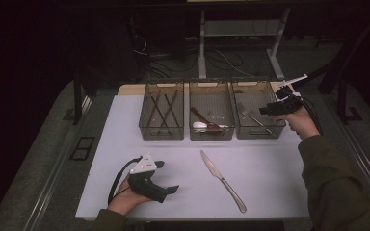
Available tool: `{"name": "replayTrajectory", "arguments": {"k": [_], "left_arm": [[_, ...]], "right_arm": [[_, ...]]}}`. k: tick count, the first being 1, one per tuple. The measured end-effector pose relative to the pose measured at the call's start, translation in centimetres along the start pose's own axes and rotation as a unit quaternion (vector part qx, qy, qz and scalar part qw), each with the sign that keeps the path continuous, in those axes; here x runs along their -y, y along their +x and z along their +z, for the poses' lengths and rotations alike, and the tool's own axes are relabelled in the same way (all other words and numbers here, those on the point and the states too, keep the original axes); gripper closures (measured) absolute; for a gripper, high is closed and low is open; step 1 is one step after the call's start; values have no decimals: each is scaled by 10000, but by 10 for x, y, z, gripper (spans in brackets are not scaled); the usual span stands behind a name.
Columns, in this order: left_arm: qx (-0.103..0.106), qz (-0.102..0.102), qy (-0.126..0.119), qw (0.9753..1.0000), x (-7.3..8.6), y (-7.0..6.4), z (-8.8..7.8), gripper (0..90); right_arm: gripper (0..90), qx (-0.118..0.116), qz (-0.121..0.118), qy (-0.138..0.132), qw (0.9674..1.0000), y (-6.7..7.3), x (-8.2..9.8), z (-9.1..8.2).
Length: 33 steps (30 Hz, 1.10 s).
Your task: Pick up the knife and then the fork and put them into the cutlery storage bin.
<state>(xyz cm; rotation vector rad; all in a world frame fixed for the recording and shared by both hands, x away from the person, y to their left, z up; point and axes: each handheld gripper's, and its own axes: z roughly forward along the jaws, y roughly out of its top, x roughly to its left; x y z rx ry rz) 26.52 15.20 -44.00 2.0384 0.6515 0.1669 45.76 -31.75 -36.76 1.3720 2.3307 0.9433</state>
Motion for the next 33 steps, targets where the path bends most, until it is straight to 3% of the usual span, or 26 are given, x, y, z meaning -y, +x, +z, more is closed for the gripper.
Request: {"name": "replayTrajectory", "arguments": {"k": [10,19,24,33], "left_arm": [[-1,6,11,10000,0,0,0,0],[-13,-8,6,10000,0,0,0,0],[-11,0,28,10000,0,0,1,0],[-20,20,52,10000,0,0,1,0]], "right_arm": [[458,-365,-83,-525,9979,21,16,-35],[462,-564,-320,-720,9953,49,43,-47],[497,-714,-421,-763,9936,63,60,-48],[654,-825,-508,-701,9928,83,88,-46]]}}
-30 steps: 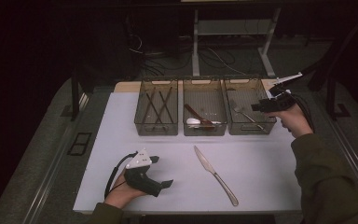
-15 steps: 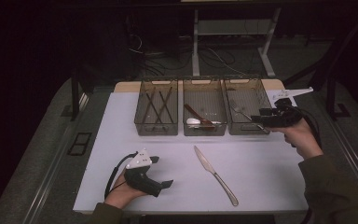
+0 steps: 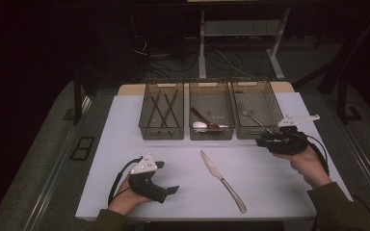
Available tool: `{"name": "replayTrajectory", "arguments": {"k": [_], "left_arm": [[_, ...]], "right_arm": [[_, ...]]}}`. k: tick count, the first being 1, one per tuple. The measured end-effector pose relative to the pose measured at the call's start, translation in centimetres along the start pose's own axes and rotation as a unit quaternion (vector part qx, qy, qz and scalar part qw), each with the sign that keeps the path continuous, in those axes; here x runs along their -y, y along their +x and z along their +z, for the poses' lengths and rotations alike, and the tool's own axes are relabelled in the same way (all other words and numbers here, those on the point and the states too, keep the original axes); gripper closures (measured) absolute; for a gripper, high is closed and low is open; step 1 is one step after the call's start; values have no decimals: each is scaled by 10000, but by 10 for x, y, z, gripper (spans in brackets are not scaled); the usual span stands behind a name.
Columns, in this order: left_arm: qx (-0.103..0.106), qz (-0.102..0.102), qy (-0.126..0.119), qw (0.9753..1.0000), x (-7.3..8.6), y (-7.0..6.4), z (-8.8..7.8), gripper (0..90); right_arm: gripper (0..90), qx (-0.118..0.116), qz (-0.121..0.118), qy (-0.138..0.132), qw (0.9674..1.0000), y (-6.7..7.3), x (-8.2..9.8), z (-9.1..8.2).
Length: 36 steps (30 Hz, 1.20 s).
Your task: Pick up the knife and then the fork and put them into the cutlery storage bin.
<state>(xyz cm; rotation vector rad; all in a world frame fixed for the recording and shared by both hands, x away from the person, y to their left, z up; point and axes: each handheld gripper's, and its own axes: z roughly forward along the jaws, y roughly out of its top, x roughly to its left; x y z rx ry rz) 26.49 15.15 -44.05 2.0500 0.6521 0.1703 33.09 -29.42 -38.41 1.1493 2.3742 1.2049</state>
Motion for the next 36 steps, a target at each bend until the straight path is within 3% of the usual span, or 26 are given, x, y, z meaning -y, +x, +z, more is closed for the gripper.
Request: {"name": "replayTrajectory", "arguments": {"k": [5,10,17,21,27,36], "left_arm": [[-4,10,8,10000,0,0,0,0],[-10,12,9,10000,0,0,0,0],[-13,10,13,10000,0,0,0,0],[-14,14,16,10000,0,0,0,0],[-16,14,20,10000,0,-1,0,0],[-12,21,34,10000,0,-1,0,0]], "right_arm": [[772,-233,7,59,9997,11,11,0],[864,-506,-218,236,9982,26,21,2],[894,-907,-436,504,9936,51,32,8],[894,-1122,-586,698,9895,66,39,12],[894,-1442,-864,1019,9805,89,48,21],[894,-1716,-1167,1320,9693,112,55,32]]}}
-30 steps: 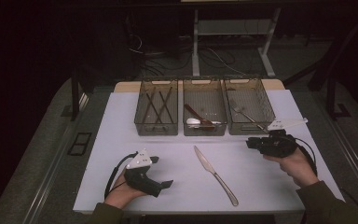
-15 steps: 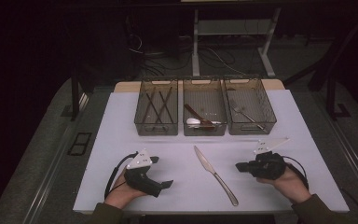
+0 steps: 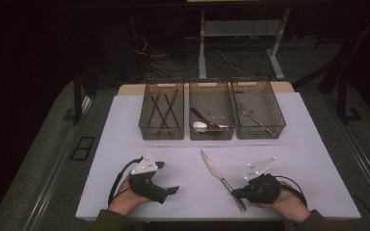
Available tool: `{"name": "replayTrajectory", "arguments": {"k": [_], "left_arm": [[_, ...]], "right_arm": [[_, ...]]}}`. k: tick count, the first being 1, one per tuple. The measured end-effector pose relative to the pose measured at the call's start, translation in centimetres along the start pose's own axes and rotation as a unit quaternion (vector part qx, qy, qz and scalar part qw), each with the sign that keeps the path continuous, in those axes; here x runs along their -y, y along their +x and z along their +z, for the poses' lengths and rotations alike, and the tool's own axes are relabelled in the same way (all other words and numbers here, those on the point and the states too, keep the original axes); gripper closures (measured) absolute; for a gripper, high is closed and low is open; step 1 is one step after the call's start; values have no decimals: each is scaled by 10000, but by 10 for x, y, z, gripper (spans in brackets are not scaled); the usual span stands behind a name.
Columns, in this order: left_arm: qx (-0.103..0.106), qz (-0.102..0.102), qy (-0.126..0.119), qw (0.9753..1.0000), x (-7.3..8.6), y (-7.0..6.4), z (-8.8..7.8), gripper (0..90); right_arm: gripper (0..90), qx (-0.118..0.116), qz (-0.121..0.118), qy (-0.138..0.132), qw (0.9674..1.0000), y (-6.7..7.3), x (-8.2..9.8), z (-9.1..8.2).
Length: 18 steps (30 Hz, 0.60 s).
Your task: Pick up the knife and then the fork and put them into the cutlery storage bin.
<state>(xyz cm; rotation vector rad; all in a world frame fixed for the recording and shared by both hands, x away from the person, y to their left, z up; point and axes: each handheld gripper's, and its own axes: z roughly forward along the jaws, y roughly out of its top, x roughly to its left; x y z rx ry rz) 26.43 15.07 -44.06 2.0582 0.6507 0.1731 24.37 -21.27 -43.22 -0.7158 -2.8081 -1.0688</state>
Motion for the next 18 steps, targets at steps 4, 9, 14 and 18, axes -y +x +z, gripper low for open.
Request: {"name": "replayTrajectory", "arguments": {"k": [4,9,14,18], "left_arm": [[-4,2,-2,10000,0,0,0,0],[-2,2,-6,10000,0,0,0,0],[2,3,1,10000,0,0,0,0],[-4,-1,-5,10000,0,0,0,0]], "right_arm": [[895,-91,-111,182,9997,7,0,8],[895,0,-408,376,9985,10,0,12],[895,61,-423,459,9980,13,-1,11],[896,101,-470,508,9976,13,-1,11]]}}
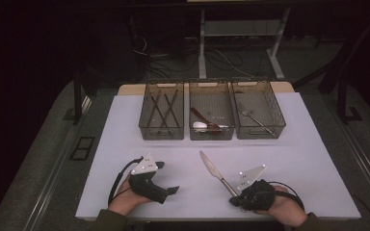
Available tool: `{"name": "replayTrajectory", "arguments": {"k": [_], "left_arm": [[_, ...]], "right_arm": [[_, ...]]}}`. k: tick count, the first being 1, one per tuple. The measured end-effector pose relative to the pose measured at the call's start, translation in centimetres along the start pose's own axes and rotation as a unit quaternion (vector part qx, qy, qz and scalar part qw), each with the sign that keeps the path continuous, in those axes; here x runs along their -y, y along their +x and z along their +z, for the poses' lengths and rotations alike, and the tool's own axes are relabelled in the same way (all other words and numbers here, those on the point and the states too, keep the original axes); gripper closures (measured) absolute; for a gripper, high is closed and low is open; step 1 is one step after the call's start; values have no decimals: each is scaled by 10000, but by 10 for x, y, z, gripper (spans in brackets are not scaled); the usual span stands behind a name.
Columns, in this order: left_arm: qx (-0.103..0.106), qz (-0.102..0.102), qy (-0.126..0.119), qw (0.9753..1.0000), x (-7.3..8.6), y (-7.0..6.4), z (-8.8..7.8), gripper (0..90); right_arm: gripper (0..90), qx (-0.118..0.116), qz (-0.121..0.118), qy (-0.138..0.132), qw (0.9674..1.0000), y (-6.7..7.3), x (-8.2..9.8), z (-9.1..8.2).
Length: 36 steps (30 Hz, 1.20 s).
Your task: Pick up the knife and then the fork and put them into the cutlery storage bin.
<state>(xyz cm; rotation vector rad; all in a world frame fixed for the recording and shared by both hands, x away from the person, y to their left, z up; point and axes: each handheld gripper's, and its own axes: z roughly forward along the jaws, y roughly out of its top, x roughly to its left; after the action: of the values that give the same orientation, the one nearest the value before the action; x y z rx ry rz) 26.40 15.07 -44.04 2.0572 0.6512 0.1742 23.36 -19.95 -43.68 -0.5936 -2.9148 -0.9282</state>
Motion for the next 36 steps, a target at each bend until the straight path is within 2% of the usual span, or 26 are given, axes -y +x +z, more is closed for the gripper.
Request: {"name": "replayTrajectory", "arguments": {"k": [5,9,15,17,19,22,24,28,30,32,36], "left_arm": [[-3,0,-3,10000,0,0,0,0],[-4,0,-5,10000,0,0,0,0],[-3,-4,-5,10000,0,0,0,0],[-2,-4,-3,10000,0,0,0,0],[4,-9,-8,10000,0,0,0,0],[13,12,13,10000,0,0,1,0],[17,8,5,10000,0,0,1,0],[6,-13,-15,10000,0,0,1,0],[9,-18,-19,10000,0,0,1,0],[16,-13,-15,10000,0,0,1,0],[15,-14,-19,10000,0,0,0,0]], "right_arm": [[897,181,-63,52,9998,-3,2,-3],[897,301,42,69,9995,-6,3,-5],[897,560,23,117,9984,-16,6,-10],[897,562,159,91,9983,-20,7,-11],[897,623,166,103,9979,-24,8,-12],[896,558,205,96,9982,-26,7,-12],[895,394,298,53,9988,-28,6,-13],[802,359,247,121,9990,-33,-4,-18],[730,321,224,278,9988,-36,-10,-18],[702,371,237,375,9983,-38,-17,-18],[675,348,222,745,9964,-44,-33,-12]]}}
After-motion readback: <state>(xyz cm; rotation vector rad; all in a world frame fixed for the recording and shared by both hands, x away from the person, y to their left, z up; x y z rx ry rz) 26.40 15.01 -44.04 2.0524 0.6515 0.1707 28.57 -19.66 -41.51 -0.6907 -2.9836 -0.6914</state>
